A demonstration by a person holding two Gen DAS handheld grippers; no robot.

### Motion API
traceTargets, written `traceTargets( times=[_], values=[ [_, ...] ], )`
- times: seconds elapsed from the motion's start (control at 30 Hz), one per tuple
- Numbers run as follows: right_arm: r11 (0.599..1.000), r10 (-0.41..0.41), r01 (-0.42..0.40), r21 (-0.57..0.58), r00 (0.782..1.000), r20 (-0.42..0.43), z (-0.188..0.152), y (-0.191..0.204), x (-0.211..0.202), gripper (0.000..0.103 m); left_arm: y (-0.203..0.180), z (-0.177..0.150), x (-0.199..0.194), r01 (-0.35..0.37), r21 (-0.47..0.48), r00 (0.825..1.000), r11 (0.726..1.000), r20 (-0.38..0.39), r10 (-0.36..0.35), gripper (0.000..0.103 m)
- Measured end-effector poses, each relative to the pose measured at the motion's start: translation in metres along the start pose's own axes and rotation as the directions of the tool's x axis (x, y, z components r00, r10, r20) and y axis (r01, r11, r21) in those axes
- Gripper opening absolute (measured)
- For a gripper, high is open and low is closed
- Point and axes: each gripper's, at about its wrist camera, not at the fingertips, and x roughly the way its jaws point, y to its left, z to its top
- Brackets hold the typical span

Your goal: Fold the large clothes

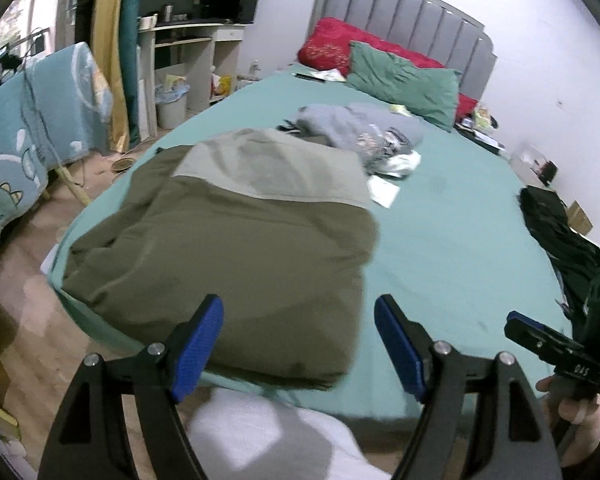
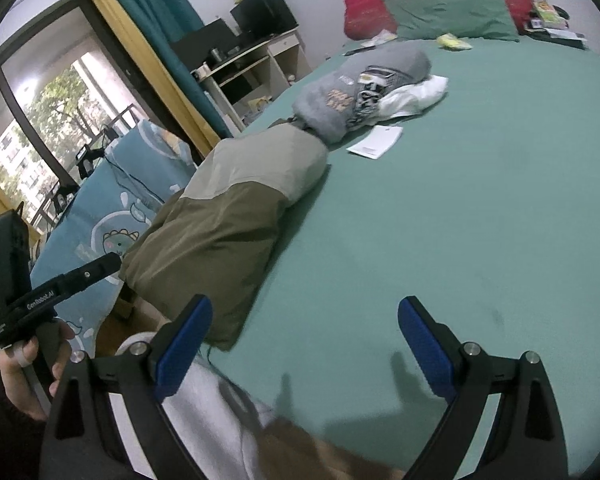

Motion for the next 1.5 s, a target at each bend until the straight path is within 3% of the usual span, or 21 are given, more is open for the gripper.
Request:
traceTargets(
  times=[0.37,0.63,0.83,1.17,1.33,1.5],
  values=[
    [0.996,-0.061,0.056,0.068,0.995,0.078,-0.017,-0.043,-0.085,0.094,-0.090,-0.006,-0.025,0.085,0.102,0.996,0.991,0.015,-0.087,0.078],
    [0.984,-0.164,0.148,0.100,0.971,0.176,-0.008,-0.071,-0.153,0.098,-0.148,-0.003,-0.058,0.107,0.184,0.989,0.977,0.081,-0.124,0.080],
    [0.966,-0.255,0.233,0.109,0.929,0.270,0.001,-0.085,-0.211,0.101,-0.177,0.004,-0.091,0.094,0.214,0.969,0.972,0.205,-0.139,0.097],
    [0.931,-0.357,0.357,0.079,0.844,0.400,0.003,-0.077,-0.296,0.102,-0.207,0.011,-0.136,0.100,0.247,0.927,0.964,0.330,-0.180,0.101],
    [0.905,-0.398,0.419,0.067,0.782,0.479,0.000,-0.059,-0.337,0.103,-0.216,0.012,-0.169,0.084,0.273,0.879,0.958,0.432,-0.200,0.103],
    [0.910,-0.373,0.411,0.053,0.757,0.537,0.002,-0.039,-0.361,0.103,-0.224,0.012,-0.193,0.054,0.304,0.851,0.951,0.484,-0.203,0.103]
  ],
)
